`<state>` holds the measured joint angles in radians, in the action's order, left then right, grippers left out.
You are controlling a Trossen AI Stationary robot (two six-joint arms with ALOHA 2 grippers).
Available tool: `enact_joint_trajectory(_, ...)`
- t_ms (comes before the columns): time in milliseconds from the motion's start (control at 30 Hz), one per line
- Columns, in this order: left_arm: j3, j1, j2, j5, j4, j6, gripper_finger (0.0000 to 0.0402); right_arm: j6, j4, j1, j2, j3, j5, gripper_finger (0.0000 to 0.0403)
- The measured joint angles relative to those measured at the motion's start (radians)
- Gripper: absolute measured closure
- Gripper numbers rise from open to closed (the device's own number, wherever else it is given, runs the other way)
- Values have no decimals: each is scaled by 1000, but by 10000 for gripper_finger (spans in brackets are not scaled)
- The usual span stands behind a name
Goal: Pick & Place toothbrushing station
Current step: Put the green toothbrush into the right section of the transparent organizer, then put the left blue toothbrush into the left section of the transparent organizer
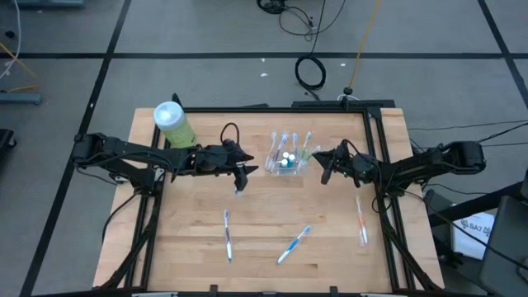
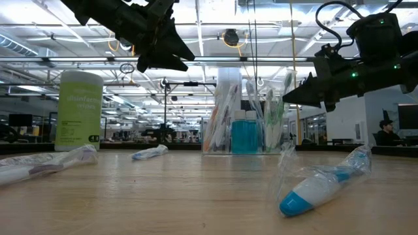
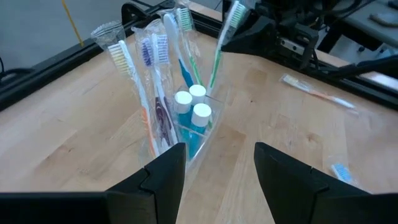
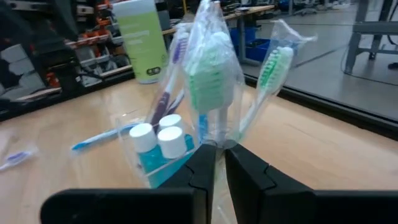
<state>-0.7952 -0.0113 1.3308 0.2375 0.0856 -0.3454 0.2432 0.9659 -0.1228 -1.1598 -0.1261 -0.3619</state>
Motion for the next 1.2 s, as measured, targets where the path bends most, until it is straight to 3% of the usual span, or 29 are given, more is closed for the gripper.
enact_joint_trajectory(300,0,0,0,0,-51,-35,206,-19,10,0,0,1,1,289)
enact_joint_trajectory(533,0,0,1,0,-232,-184,206,-24,17,0,0,1,0,238)
enact_joint_trajectory(767,0,0,77,3,-301,-329,206,-45,83,0,0,1,-1,216)
enact_joint_trajectory(1000,0,-6,164,108,-308,-435,206,-39,80,0,0,1,-1,200)
enact_joint_trajectory(1200,0,-39,233,113,-331,-537,206,-39,80,0,0,1,-1,195)
